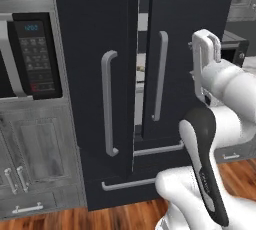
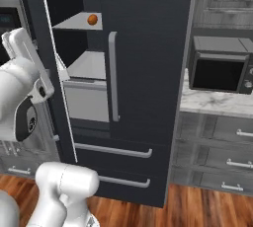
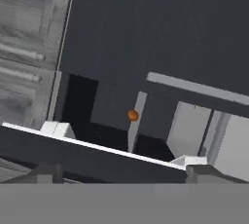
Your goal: Retrieve the mango and banana from the fridge and place them into the bowl on the dining table.
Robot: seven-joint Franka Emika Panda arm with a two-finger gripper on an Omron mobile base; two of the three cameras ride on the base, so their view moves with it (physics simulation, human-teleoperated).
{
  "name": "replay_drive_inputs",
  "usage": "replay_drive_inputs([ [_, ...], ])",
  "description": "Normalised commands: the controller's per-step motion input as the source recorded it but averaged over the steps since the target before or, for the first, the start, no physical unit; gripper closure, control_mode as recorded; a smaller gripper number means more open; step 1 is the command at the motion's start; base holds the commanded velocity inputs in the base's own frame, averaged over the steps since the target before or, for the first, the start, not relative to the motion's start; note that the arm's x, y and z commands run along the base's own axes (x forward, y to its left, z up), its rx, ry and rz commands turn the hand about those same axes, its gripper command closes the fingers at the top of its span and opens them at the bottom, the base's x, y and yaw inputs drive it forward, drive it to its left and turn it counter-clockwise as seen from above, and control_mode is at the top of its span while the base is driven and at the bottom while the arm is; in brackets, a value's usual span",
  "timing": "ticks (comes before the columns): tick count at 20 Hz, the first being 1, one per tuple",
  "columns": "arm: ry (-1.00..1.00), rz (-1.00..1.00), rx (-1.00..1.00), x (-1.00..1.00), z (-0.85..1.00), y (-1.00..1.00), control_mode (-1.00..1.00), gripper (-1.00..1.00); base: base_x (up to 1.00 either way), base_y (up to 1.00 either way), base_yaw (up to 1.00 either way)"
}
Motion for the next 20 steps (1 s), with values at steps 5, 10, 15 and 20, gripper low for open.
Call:
replay_drive_inputs([
  [5,0.3,-0.02,0.47,0.36,0.02,-0.51,-1.0,-1.0,0.0,0.0,0.0],
  [10,0.39,0.0,0.45,0.46,0.0,-0.19,-1.0,-1.0,0.0,0.0,0.0],
  [15,0.25,0.0,0.3,0.24,-0.02,0.03,-1.0,-1.0,0.0,0.0,0.0],
  [20,-0.03,0.02,0.02,0.02,-0.24,0.47,-1.0,-1.0,0.0,0.0,0.0],
])
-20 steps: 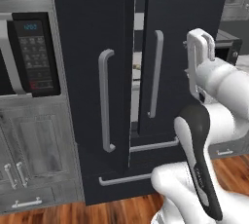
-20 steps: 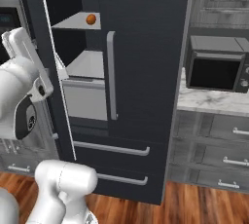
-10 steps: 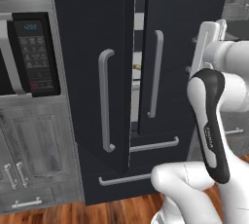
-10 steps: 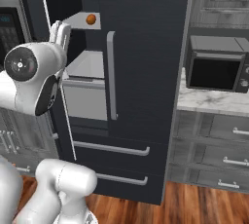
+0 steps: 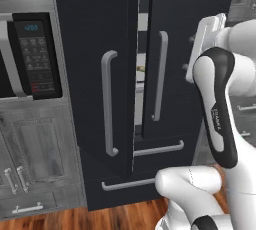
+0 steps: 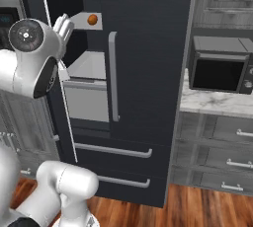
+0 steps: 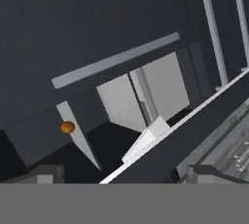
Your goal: Retrieve the mango and banana from the fridge and place them into the bowl on the dining table.
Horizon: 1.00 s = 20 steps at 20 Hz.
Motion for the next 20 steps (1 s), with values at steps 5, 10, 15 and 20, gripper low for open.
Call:
replay_drive_inputs([
  [5,-0.16,0.06,-0.05,0.01,-0.22,0.53,-1.0,-1.0,0.0,0.0,0.0],
  [10,0.0,0.13,0.0,0.23,-0.03,0.05,-1.0,-1.0,0.0,0.0,0.0],
  [15,0.01,0.16,0.0,0.49,0.0,0.0,-1.0,-1.0,0.0,0.0,0.0],
  [20,0.02,0.04,0.0,0.5,-0.03,0.0,-1.0,-1.0,0.0,0.0,0.0],
])
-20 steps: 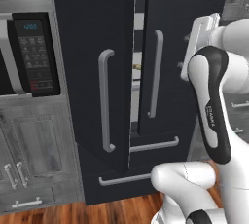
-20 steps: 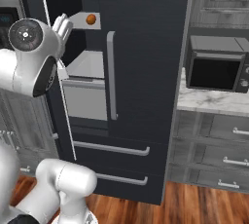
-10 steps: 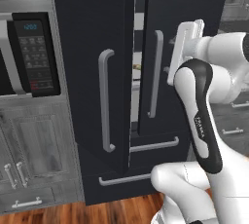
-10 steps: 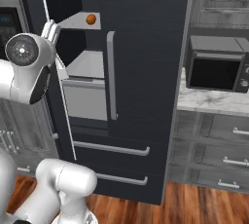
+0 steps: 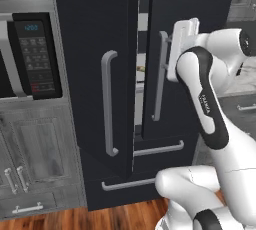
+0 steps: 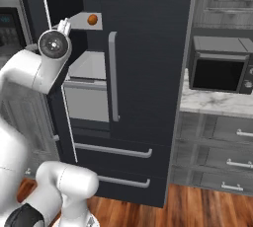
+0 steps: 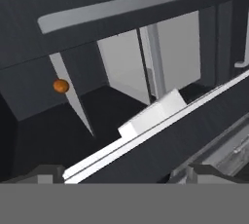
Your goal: Retrieve the mango and banana from the fridge and place them into the bowl on the dining table.
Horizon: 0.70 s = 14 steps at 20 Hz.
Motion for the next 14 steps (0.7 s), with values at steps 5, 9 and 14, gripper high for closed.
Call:
replay_drive_inputs([
  [5,0.0,0.07,0.0,0.45,-0.25,0.07,-1.0,-1.0,0.0,0.0,0.0],
  [9,-0.05,0.14,0.0,0.14,0.0,0.14,-1.0,-1.0,0.0,0.0,0.0],
  [14,-0.09,0.18,0.0,0.04,0.0,0.06,-1.0,-1.0,0.0,0.0,0.0],
])
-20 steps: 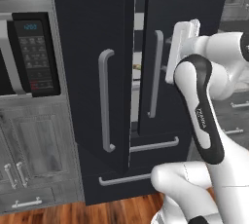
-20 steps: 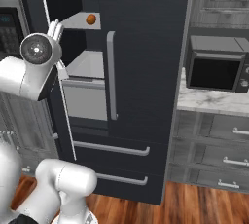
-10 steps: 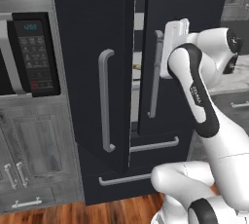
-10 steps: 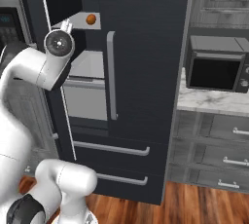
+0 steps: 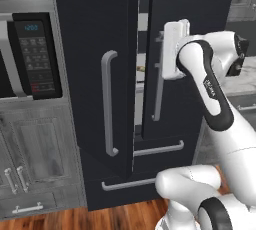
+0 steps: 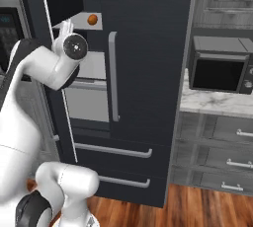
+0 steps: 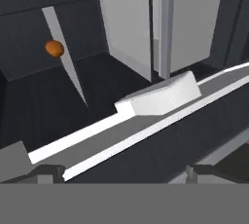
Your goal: Retrieve the mango and banana from the fridge and place them into the bowl on the dining table.
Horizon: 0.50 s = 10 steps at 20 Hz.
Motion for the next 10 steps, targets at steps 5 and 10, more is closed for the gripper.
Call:
replay_drive_inputs([
  [5,-0.05,0.15,0.0,0.29,0.0,0.15,-1.0,-1.0,0.0,0.0,0.0],
  [10,0.0,0.08,0.0,0.64,0.0,0.31,-1.0,-1.0,0.0,0.0,0.0],
])
